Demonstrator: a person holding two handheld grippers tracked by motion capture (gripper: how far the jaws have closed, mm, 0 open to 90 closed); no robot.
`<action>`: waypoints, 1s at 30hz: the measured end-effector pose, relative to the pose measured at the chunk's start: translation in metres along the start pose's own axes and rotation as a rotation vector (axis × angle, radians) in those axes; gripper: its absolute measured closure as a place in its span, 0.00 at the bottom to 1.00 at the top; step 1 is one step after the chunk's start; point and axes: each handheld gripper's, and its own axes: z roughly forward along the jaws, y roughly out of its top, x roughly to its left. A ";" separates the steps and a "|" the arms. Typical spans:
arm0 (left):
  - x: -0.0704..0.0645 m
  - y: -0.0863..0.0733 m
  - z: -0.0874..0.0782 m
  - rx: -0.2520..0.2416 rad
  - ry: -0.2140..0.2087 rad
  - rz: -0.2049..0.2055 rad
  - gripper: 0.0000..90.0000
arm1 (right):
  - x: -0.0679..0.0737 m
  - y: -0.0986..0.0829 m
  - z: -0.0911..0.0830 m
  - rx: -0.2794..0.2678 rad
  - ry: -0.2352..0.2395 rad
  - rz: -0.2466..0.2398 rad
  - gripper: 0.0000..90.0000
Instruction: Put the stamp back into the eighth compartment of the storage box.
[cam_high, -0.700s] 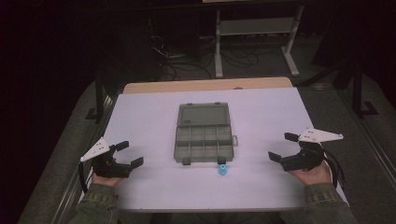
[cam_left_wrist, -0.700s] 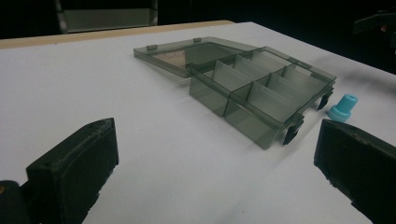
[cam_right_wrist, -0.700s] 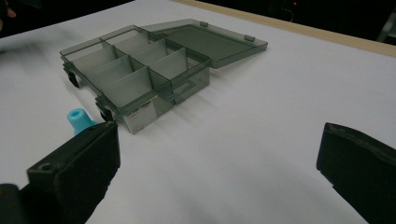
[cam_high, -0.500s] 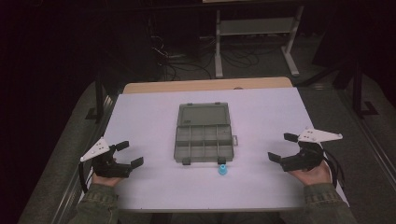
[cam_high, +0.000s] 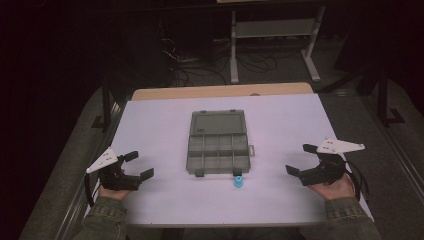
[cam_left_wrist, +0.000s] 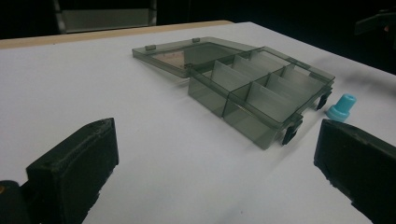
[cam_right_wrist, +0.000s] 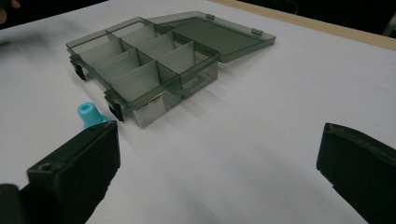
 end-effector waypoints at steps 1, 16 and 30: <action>0.000 0.000 0.000 0.001 -0.001 -0.001 0.00 | 0.001 0.000 0.000 0.003 0.005 0.001 0.00; 0.000 -0.001 0.001 0.007 -0.002 -0.002 0.00 | 0.007 0.013 0.002 0.038 0.039 -0.009 0.00; -0.001 -0.001 0.000 0.005 0.004 0.001 0.00 | 0.015 0.028 0.008 0.081 0.067 -0.065 0.00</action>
